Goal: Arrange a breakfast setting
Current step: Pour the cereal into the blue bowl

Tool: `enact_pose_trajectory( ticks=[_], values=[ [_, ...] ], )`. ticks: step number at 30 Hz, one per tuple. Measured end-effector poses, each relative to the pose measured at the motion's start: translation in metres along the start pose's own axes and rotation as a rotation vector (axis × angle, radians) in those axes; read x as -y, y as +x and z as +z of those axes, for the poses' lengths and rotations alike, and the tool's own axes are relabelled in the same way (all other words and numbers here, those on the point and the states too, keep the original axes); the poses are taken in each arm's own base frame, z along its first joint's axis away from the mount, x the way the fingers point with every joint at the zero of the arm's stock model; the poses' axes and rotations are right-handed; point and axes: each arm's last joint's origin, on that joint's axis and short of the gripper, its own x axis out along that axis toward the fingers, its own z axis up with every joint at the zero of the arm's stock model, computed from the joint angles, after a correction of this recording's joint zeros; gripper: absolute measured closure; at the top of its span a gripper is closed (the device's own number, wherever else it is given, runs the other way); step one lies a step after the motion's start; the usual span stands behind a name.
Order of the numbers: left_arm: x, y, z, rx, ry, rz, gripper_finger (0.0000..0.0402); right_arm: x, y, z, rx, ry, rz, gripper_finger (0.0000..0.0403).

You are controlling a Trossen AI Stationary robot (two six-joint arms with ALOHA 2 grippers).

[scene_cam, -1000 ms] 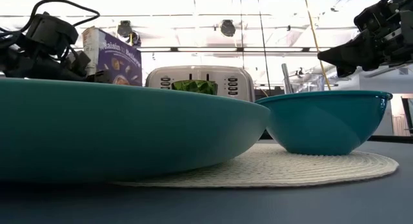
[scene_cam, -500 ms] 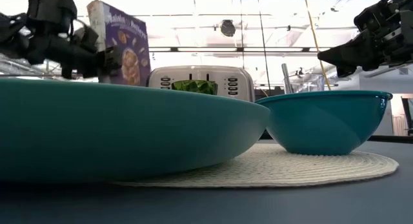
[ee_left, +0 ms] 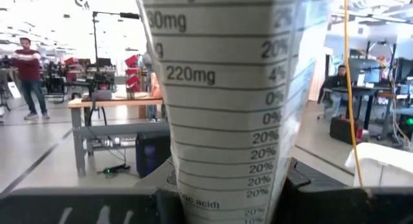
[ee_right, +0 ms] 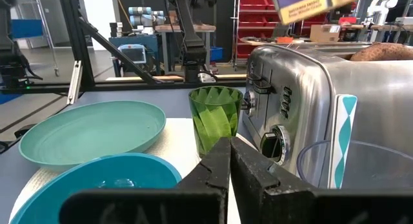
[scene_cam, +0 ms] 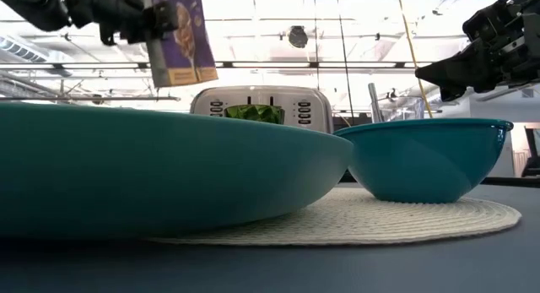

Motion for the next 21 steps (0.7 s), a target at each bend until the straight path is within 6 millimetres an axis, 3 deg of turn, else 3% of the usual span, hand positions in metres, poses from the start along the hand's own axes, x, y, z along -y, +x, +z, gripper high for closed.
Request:
enact_pose_trajectory(
  ticks=[15,21],
  values=[
    [0.02,-0.008,0.027,0.004,-0.063,-0.182,0.0291,0.0,0.0,0.001,0.005,0.002,0.0,0.0397],
    [0.029,-0.016,0.031,0.026,-0.146,-0.353,0.0291,0.0,-0.001,0.015,0.151,0.144,0.014,0.0397]
  ],
)
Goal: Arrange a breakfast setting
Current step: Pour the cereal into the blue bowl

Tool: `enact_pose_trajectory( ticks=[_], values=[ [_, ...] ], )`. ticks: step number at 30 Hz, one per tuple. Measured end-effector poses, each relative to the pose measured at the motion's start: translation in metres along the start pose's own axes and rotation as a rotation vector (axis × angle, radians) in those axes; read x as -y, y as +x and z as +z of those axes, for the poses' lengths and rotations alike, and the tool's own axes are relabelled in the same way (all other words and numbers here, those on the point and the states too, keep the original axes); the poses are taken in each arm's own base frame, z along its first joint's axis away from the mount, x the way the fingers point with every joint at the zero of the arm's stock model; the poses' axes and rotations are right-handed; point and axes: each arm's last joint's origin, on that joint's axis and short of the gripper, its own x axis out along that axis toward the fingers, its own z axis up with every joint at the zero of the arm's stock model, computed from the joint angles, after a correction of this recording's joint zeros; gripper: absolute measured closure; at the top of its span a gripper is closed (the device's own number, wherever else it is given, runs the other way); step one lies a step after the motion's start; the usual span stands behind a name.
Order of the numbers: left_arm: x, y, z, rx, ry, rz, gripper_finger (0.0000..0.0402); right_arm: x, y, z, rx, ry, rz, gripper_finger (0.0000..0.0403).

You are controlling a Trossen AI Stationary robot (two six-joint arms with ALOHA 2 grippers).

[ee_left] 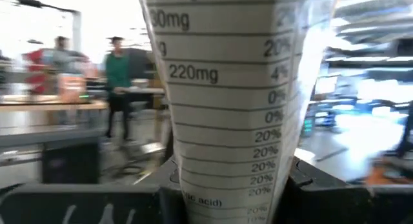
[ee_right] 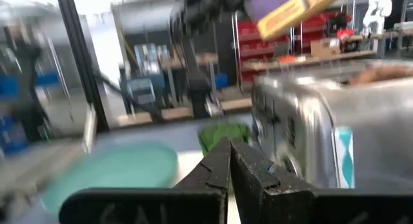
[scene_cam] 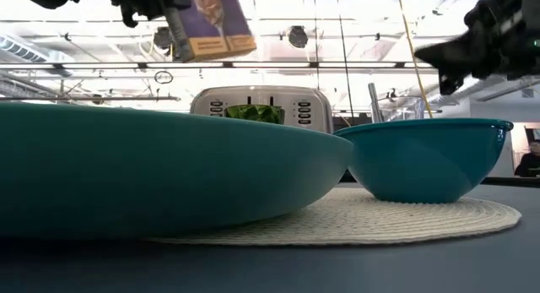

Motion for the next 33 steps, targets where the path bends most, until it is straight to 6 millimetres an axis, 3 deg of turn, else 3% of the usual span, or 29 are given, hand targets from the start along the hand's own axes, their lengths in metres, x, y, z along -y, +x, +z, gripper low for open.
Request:
enact_pose_trajectory(
  ticks=[5,9,16,22,27,33],
  values=[
    [0.01,-0.004,0.001,0.007,-0.068,-0.176,0.0291,-0.002,-0.001,0.014,0.149,0.082,0.027,0.0392],
    [0.018,-0.008,0.001,0.004,-0.11,-0.326,0.0291,-0.003,-0.003,0.022,0.231,0.099,0.044,0.0364],
    [0.03,-0.016,-0.004,-0.074,-0.169,-0.526,0.0291,-0.005,-0.003,0.026,0.238,0.237,0.099,0.0259],
    [0.037,-0.022,-0.009,-0.14,-0.194,-0.616,0.0291,-0.007,0.002,0.028,0.229,0.24,0.143,0.0163],
    [0.048,-0.023,-0.017,-0.179,-0.202,-0.677,0.0291,-0.012,0.015,0.04,0.205,0.257,0.184,0.0116],
    [0.062,-0.019,-0.034,-0.23,-0.199,-0.714,0.0291,-0.019,0.041,0.056,0.128,0.131,0.187,0.0104]
  ],
)
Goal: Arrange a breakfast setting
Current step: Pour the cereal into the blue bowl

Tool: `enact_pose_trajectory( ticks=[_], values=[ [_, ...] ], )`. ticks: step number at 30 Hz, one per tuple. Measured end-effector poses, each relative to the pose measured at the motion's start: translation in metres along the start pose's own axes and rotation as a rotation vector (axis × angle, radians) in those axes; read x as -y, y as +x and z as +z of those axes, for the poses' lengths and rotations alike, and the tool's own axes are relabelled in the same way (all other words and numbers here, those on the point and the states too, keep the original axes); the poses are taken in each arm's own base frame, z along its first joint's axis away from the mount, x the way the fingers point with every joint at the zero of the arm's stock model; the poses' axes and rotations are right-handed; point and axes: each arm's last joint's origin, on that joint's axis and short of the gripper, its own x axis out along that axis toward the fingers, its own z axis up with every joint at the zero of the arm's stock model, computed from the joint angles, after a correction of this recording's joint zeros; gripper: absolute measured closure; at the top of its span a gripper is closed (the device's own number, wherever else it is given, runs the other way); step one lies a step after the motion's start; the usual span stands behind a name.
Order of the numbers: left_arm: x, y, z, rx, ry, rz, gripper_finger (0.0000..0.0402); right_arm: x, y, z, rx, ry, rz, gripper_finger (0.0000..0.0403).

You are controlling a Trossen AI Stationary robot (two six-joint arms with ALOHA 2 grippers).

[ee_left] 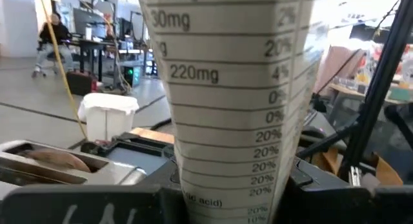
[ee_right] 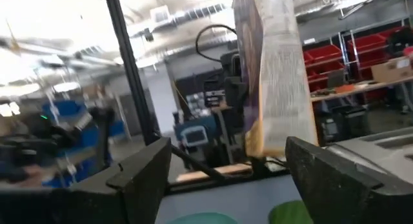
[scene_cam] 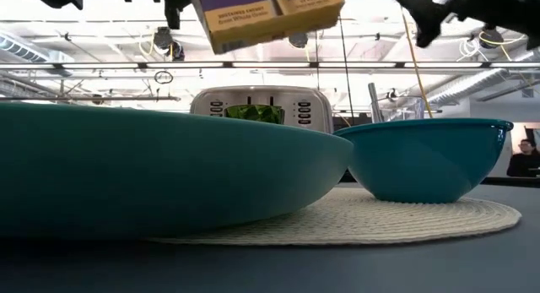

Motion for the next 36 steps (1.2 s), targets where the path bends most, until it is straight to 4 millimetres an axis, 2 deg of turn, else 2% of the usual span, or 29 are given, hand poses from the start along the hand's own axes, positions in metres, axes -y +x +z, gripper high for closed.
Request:
enact_pose_trajectory(
  ticks=[6,12,17,22,36],
  values=[
    [0.004,0.011,-0.016,-0.059,-0.025,-0.036,0.0291,-0.001,0.025,0.012,-0.027,-0.077,-0.037,0.0104],
    [0.005,0.017,-0.024,-0.077,-0.023,-0.04,0.0291,0.001,0.043,0.012,-0.07,-0.086,-0.071,0.0105],
    [0.006,0.018,-0.026,-0.085,-0.023,-0.05,0.0291,0.005,0.053,0.008,-0.097,-0.144,-0.155,0.0105],
    [0.006,0.018,-0.026,-0.085,-0.023,-0.064,0.0291,0.006,0.059,0.004,-0.09,-0.179,-0.149,0.0105],
    [0.006,0.018,-0.026,-0.081,0.008,-0.076,0.0291,0.015,0.08,-0.023,-0.113,-0.101,-0.155,0.0106]
  ],
)
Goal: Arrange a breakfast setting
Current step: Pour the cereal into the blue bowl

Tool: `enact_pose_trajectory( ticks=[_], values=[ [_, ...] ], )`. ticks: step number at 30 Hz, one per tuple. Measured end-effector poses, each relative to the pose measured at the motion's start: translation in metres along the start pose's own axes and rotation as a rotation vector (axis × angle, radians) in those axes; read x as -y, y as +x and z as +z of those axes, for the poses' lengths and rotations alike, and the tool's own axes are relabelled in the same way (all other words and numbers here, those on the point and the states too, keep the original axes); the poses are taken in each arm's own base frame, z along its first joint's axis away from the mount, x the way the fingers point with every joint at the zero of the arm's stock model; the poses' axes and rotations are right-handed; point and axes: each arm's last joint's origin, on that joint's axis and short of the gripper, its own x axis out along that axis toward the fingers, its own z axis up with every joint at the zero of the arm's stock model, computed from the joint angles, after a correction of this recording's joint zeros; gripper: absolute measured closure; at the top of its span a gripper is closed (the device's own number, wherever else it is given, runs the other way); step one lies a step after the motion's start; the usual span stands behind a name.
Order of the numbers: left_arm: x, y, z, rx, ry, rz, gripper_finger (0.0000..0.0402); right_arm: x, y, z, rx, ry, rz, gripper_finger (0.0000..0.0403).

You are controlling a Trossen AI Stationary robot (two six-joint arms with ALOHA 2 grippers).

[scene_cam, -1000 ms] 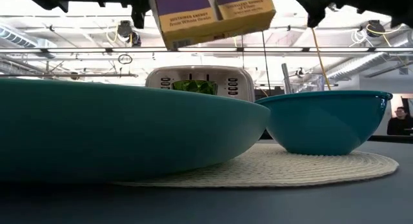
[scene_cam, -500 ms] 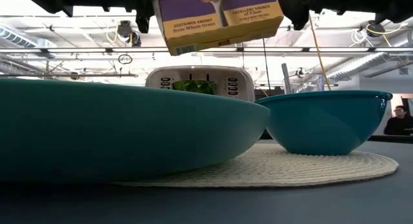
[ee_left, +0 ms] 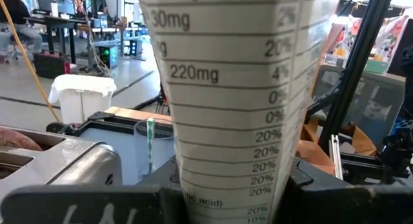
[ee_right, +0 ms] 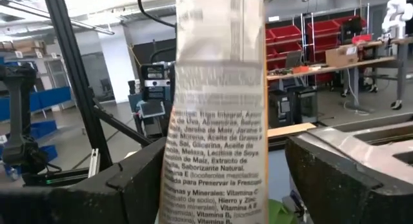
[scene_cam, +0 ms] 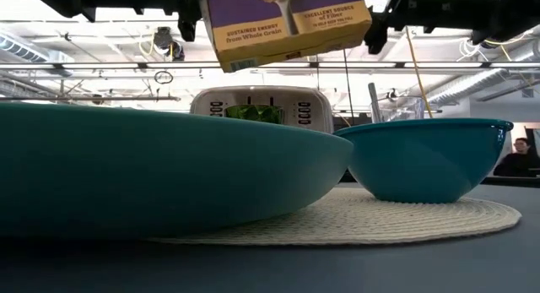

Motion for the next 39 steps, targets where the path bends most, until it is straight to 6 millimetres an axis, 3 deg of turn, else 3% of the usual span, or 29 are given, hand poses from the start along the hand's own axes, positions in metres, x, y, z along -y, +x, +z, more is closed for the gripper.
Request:
enact_pose_trajectory(
  ticks=[9,26,39],
  values=[
    [0.0,0.0,0.0,0.0,0.009,0.0,0.0291,0.0,0.01,-0.008,0.036,0.026,0.056,0.0122],
    [0.0,0.0,0.0,0.004,0.08,-0.003,0.0288,0.0,0.012,-0.012,0.027,0.069,0.074,0.0262],
    [-0.001,0.0,0.001,0.007,0.052,0.005,0.027,0.0,0.012,-0.011,0.036,0.07,0.077,0.027]
  ],
)
